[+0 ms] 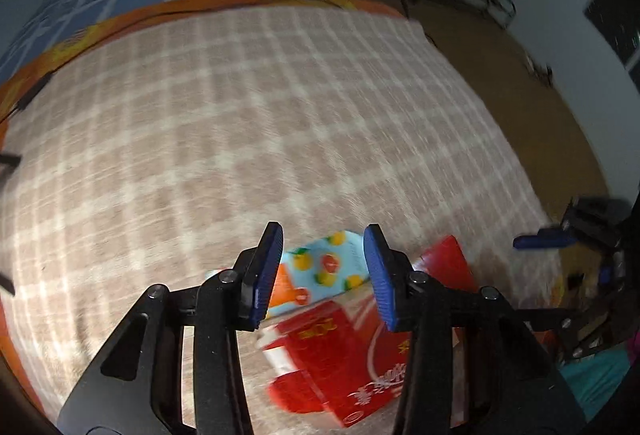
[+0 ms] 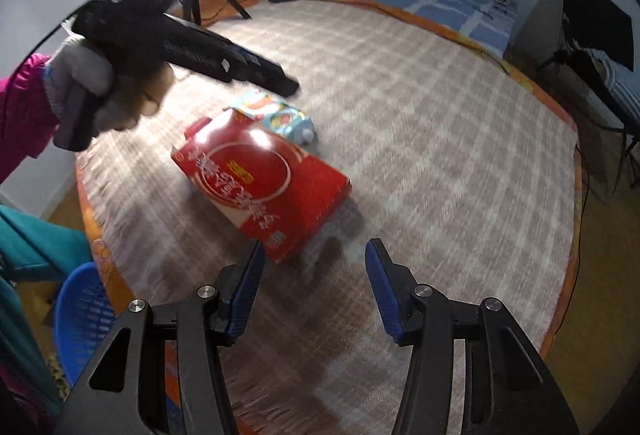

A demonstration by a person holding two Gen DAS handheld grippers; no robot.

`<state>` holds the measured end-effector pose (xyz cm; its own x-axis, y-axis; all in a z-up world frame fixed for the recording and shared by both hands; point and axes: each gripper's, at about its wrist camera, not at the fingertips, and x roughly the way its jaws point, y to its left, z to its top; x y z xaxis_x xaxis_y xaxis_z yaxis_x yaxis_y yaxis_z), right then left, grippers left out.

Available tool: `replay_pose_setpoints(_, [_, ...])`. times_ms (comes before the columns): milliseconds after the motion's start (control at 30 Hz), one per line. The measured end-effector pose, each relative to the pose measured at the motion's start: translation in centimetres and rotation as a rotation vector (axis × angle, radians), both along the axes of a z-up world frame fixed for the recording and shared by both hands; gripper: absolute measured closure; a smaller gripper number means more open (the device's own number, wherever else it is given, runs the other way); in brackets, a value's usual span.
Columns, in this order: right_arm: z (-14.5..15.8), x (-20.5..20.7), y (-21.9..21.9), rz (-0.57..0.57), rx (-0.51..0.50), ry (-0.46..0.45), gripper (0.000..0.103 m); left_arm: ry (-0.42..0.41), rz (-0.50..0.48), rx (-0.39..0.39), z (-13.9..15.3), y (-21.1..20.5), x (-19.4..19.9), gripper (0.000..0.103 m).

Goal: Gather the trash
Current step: 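Grasp the blue fruit-print tube with the left tool while the right tool grasps the red medicine box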

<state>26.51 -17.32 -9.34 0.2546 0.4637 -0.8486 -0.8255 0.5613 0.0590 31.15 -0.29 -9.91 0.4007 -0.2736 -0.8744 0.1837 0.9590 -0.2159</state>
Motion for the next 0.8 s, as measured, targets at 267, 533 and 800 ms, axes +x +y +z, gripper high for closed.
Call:
replay_pose_setpoints(267, [-0.2,-0.2,-0.1,0.000,0.028,0.023,0.052,0.026,-0.083,0.164,-1.6,-3.6,1.1,0.060])
replay_pose_setpoints(533, [-0.1,0.3,-0.3,-0.012,0.059,0.036,0.052,0.019,-0.143,0.194,-1.6,-3.5,0.4,0.050])
replay_pose_setpoints(800, [-0.1,0.3,0.1,-0.012,0.053,0.035,0.052,0.026,-0.030,0.148,-1.8,0.0,1.0,0.045])
